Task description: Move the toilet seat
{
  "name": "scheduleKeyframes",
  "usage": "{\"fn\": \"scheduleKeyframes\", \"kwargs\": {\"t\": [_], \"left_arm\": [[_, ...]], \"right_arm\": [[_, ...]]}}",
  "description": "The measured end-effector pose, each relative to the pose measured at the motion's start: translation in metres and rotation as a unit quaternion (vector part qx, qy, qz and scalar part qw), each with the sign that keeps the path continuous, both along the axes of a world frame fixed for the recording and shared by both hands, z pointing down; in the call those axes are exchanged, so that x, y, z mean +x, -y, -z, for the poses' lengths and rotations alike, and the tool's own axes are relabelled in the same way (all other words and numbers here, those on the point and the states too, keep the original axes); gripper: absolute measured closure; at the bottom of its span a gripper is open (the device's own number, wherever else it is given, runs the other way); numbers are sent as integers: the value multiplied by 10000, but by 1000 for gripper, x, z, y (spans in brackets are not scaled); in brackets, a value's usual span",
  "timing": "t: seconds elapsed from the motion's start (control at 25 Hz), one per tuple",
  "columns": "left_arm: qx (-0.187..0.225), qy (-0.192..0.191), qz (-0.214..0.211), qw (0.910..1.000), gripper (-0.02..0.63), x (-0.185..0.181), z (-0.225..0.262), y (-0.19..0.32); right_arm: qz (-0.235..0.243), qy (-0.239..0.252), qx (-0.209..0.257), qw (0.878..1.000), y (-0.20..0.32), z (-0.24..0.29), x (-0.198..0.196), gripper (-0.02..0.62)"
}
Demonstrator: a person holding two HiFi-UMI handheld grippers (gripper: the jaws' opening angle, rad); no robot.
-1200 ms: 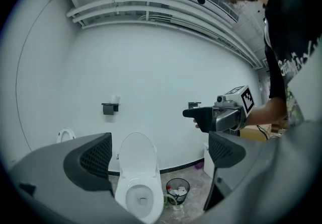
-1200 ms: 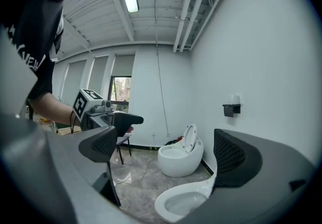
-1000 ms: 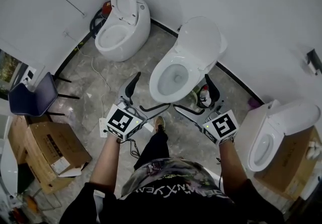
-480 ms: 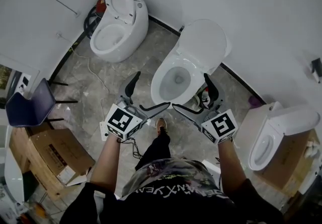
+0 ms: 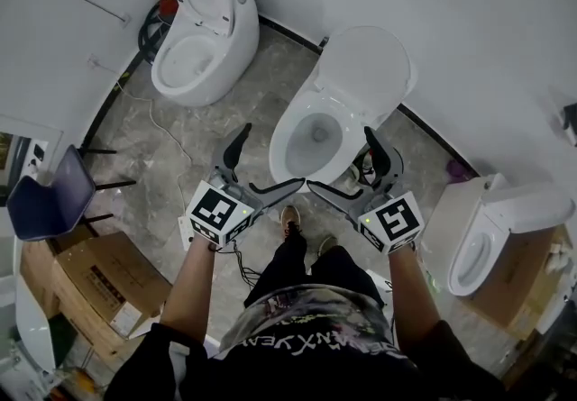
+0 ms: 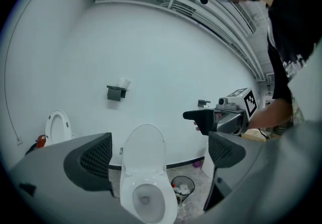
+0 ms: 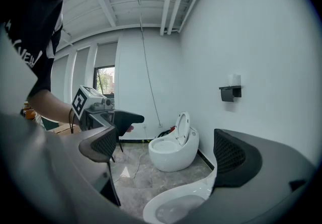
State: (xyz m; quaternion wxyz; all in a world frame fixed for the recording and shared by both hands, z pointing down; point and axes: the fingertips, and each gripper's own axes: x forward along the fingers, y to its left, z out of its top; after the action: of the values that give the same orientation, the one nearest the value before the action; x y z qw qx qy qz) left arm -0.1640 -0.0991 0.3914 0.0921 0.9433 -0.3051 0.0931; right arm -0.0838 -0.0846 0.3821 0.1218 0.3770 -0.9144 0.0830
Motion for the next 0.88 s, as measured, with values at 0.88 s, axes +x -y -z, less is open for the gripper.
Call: {"fn": "scheduleKeyframes", "kwargs": {"t": [0.88], "left_arm": [[-1284,109,492,9904,29,29,-149,19]], "right_arm": [[-218,135,-987,9948,35,-129,47,11]]}}
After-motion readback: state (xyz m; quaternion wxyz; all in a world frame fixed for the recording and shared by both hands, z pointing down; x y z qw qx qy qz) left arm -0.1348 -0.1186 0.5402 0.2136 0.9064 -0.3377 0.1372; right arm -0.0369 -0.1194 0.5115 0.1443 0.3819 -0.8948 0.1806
